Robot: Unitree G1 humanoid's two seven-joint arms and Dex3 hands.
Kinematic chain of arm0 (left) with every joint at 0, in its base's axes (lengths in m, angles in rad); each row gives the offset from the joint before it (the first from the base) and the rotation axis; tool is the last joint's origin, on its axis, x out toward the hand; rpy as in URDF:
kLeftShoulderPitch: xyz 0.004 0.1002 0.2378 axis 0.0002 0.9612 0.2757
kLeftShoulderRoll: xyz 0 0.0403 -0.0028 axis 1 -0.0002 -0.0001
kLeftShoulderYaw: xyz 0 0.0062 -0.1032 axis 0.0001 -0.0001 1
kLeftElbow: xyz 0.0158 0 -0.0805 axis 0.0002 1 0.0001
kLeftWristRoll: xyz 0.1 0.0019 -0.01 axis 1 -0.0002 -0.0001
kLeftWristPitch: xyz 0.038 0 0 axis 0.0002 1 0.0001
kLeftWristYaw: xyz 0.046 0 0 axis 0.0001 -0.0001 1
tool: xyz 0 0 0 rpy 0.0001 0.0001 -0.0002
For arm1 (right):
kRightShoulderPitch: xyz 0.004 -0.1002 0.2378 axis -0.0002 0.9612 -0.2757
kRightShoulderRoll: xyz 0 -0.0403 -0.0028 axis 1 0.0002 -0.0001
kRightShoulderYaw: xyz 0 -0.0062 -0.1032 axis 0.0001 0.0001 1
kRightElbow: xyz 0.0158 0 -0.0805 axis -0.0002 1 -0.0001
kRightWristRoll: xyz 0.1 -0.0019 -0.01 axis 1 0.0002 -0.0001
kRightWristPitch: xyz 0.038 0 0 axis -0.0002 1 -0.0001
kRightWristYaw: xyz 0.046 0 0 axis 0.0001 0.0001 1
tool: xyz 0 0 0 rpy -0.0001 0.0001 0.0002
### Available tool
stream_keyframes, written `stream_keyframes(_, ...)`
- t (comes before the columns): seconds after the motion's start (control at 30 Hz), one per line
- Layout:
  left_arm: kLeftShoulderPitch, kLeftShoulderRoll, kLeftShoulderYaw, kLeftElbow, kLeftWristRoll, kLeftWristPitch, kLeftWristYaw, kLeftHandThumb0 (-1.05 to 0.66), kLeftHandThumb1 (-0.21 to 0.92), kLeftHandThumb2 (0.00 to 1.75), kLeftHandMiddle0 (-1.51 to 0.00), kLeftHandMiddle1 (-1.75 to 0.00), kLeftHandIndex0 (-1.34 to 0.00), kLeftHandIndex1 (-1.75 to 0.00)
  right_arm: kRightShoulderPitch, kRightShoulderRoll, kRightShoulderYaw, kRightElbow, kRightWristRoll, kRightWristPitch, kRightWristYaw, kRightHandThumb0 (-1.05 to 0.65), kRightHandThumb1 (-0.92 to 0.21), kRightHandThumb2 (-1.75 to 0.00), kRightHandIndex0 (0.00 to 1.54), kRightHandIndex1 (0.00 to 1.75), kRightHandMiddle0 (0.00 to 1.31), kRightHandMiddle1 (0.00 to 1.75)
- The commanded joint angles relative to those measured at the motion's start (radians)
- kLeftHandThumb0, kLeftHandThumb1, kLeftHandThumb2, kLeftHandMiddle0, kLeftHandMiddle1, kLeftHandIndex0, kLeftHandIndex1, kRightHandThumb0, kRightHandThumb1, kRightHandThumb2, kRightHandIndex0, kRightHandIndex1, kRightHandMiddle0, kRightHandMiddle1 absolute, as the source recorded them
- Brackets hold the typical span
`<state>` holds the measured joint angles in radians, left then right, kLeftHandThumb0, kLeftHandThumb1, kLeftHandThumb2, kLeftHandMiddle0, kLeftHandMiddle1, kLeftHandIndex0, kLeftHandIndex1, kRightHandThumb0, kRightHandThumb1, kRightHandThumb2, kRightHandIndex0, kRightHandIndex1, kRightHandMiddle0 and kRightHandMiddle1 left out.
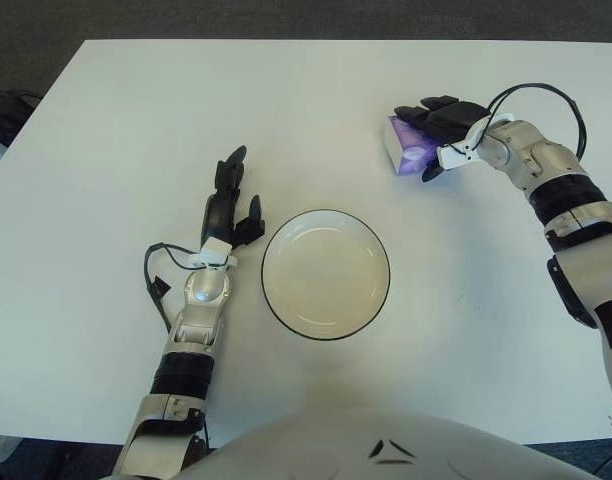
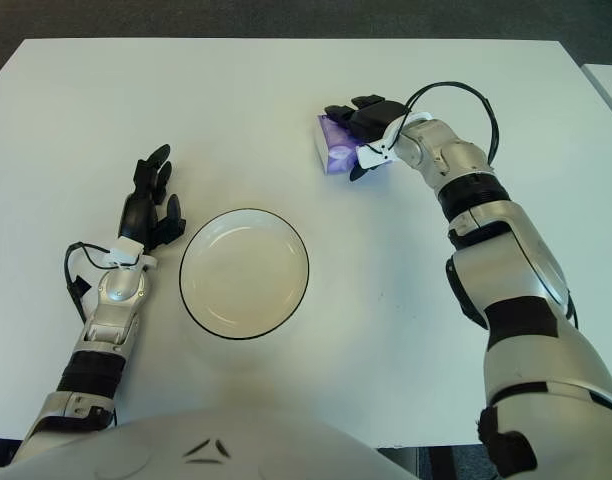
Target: Put the tissue paper into the plate.
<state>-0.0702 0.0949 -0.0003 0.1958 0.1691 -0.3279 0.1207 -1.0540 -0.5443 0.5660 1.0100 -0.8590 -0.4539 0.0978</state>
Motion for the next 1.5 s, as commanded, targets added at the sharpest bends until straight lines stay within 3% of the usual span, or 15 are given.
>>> stream_keyframes(0.0, 0.06, -0.01, -0.005, 0.05, 0.004, 0.023, 0.005, -0.67, 0.92, 0.82, -0.29, -0.04, 0.0, -0.64, 0.016, 0.034, 0.046, 0.068, -0.034, 0.001, -0.023, -1.05, -0.92, -0.08, 0.0, 0.0, 0.0, 0.0)
stream_keyframes(0.37, 0.071, -0.009, -0.004, 0.039, 0.006, 0.024, 0.005, -0.68, 0.92, 0.82, -0.28, -0.04, 0.0, -0.62, 0.009, 0.085, 0.091, 0.162, -0.024, 0.007, -0.097, -1.05, -0.91, -0.07, 0.0, 0.0, 0.0, 0.0)
stream_keyframes(0.47, 0.076, -0.009, -0.003, 0.032, 0.007, 0.022, 0.007, -0.68, 0.92, 0.83, -0.29, -0.04, 0.0, -0.62, 0.017, 0.099, 0.074, 0.175, 0.004, 0.015, -0.115, -1.03, -0.88, -0.04, 0.09, 0.07, 0.0, 0.36)
stream_keyframes(0.57, 0.079, -0.008, -0.003, 0.028, 0.007, 0.022, 0.006, -0.68, 0.92, 0.83, -0.29, -0.04, 0.0, -0.63, 0.018, 0.109, 0.062, 0.186, 0.026, 0.026, -0.112, -0.95, -0.84, -0.02, 0.08, 0.6, 0.0, 0.93)
stream_keyframes(0.6, 0.08, -0.008, -0.003, 0.027, 0.006, 0.022, 0.006, -0.68, 0.92, 0.83, -0.29, -0.04, 0.0, -0.63, 0.018, 0.114, 0.057, 0.191, 0.034, 0.03, -0.11, -0.95, -0.83, -0.02, 0.07, 0.66, 0.0, 0.98)
stream_keyframes(0.73, 0.083, -0.009, -0.002, 0.023, 0.004, 0.022, 0.005, -0.68, 0.92, 0.83, -0.29, -0.04, 0.0, -0.63, 0.025, 0.125, 0.033, 0.199, 0.068, 0.044, -0.117, -0.84, -0.8, -0.02, 0.13, 1.19, 0.0, 1.48)
stream_keyframes(0.77, 0.083, -0.009, -0.002, 0.023, 0.002, 0.021, 0.004, -0.68, 0.92, 0.83, -0.29, -0.04, 0.0, -0.63, 0.029, 0.13, 0.022, 0.2, 0.081, 0.049, -0.125, -0.82, -0.79, -0.02, 0.16, 1.28, 0.0, 1.53)
stream_keyframes(0.83, 0.084, -0.01, -0.001, 0.022, 0.001, 0.019, 0.003, -0.67, 0.92, 0.83, -0.29, -0.04, 0.0, -0.63, 0.034, 0.136, 0.008, 0.201, 0.096, 0.056, -0.144, -0.69, -0.77, -0.03, 0.4, 1.55, 0.18, 1.66)
stream_keyframes(0.97, 0.085, -0.009, 0.0, 0.023, -0.001, 0.016, 0.002, -0.67, 0.92, 0.83, -0.29, -0.04, 0.0, -0.63, 0.044, 0.141, -0.001, 0.195, 0.108, 0.064, -0.194, -0.54, -0.75, -0.04, 0.58, 1.7, 0.33, 1.72)
stream_keyframes(1.0, 0.084, -0.009, 0.0, 0.024, -0.001, 0.015, 0.002, -0.67, 0.92, 0.83, -0.29, -0.04, 0.0, -0.63, 0.048, 0.143, -0.006, 0.191, 0.11, 0.066, -0.22, -0.17, -0.58, -0.51, 0.6, 1.71, 0.44, 1.73)
stream_keyframes(1.03, 0.084, -0.009, 0.0, 0.025, -0.002, 0.013, 0.001, -0.66, 0.92, 0.83, -0.29, -0.04, 0.0, -0.62, 0.054, 0.145, -0.014, 0.187, 0.115, 0.064, -0.251, 0.07, -0.45, -0.84, 0.63, 1.72, 0.51, 1.74)
stream_keyframes(1.13, 0.084, -0.008, 0.0, 0.027, -0.003, 0.012, 0.001, -0.66, 0.92, 0.83, -0.29, -0.04, 0.0, -0.61, 0.067, 0.153, -0.035, 0.184, 0.134, 0.059, -0.306, 0.36, -0.28, -1.25, 0.67, 1.74, 0.69, 1.74)
stream_keyframes(1.27, 0.081, -0.008, 0.0, 0.031, -0.002, 0.014, 0.002, -0.67, 0.92, 0.84, -0.3, -0.04, 0.0, -0.6, 0.083, 0.16, -0.056, 0.183, 0.157, 0.056, -0.353, 0.49, -0.2, -1.43, 0.71, 1.74, 0.84, 1.75)
stream_keyframes(1.47, 0.08, -0.008, 0.0, 0.034, -0.002, 0.016, 0.0, -0.67, 0.92, 0.84, -0.3, -0.04, 0.0, -0.6, 0.096, 0.164, -0.073, 0.173, 0.178, 0.058, -0.368, 0.53, -0.16, -1.5, 0.74, 1.75, 0.94, 1.75)
